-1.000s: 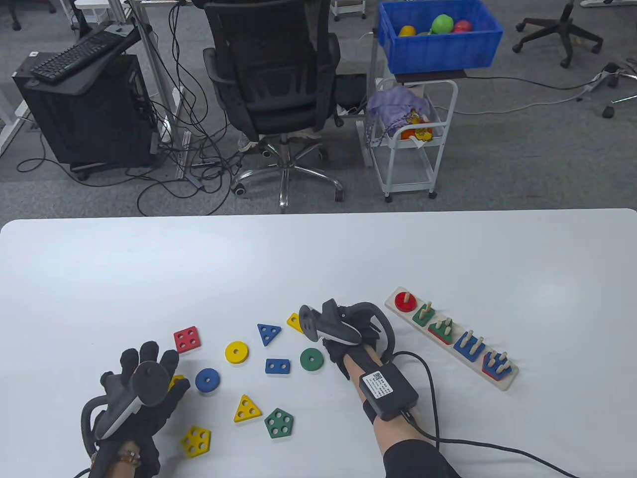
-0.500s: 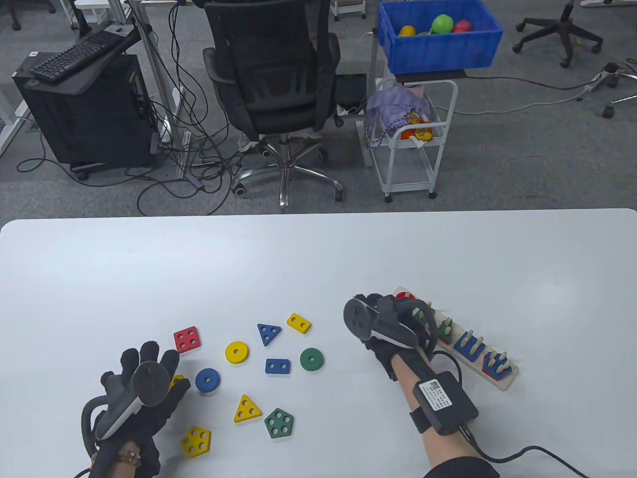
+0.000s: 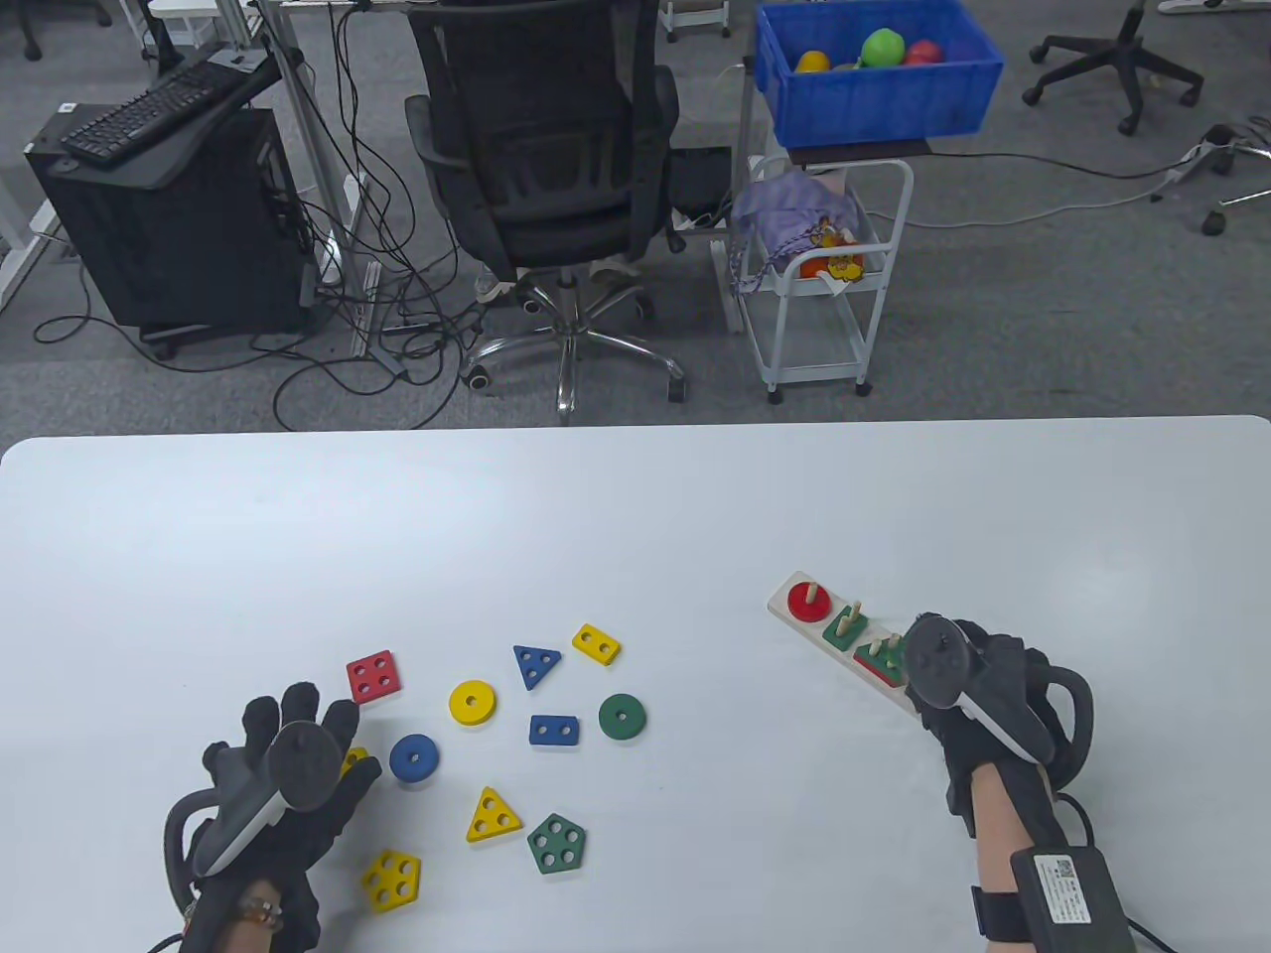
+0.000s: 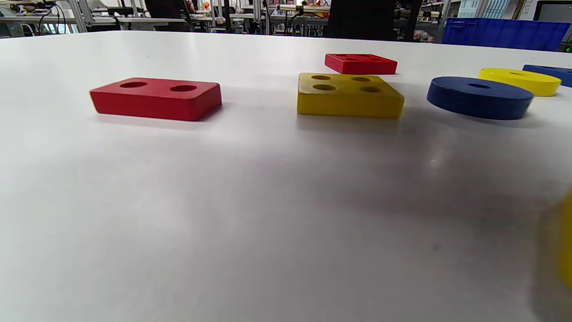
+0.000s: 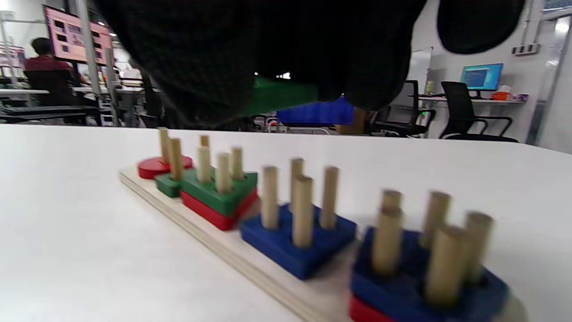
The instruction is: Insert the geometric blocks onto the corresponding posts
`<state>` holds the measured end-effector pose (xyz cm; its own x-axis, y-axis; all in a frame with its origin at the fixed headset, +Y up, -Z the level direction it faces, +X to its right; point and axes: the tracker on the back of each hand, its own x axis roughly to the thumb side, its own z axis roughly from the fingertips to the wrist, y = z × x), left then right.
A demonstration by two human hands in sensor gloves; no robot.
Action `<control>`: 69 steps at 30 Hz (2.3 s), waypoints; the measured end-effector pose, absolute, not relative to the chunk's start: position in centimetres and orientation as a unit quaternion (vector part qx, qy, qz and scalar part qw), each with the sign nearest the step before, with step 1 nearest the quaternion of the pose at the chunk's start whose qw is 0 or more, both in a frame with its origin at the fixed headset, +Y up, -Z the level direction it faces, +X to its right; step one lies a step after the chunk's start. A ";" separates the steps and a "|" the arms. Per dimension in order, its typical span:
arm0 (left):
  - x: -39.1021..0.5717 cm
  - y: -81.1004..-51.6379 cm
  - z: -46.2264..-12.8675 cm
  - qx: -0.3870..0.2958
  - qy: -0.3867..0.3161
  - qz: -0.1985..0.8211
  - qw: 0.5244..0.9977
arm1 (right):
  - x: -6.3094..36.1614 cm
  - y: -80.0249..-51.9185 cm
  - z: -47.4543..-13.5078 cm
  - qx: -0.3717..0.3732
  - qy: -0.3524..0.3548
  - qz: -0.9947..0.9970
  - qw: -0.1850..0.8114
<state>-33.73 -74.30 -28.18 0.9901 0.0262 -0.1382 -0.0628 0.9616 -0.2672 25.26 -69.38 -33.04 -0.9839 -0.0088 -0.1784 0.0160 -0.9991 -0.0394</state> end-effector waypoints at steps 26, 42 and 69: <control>-33.7 -74.4 -28.1 -0.142 0.066 0.021 0.987 | 25.3 -71.5 -33.0 0.098 0.011 -0.995 0.019; -33.7 -74.1 -28.2 -0.131 0.063 0.029 0.989 | 6.5 -71.0 -33.0 -0.172 0.021 -0.983 0.061; -33.7 -74.1 -28.2 -0.135 0.064 0.032 0.988 | -2.9 -75.0 -35.6 -0.246 -0.021 -0.964 0.099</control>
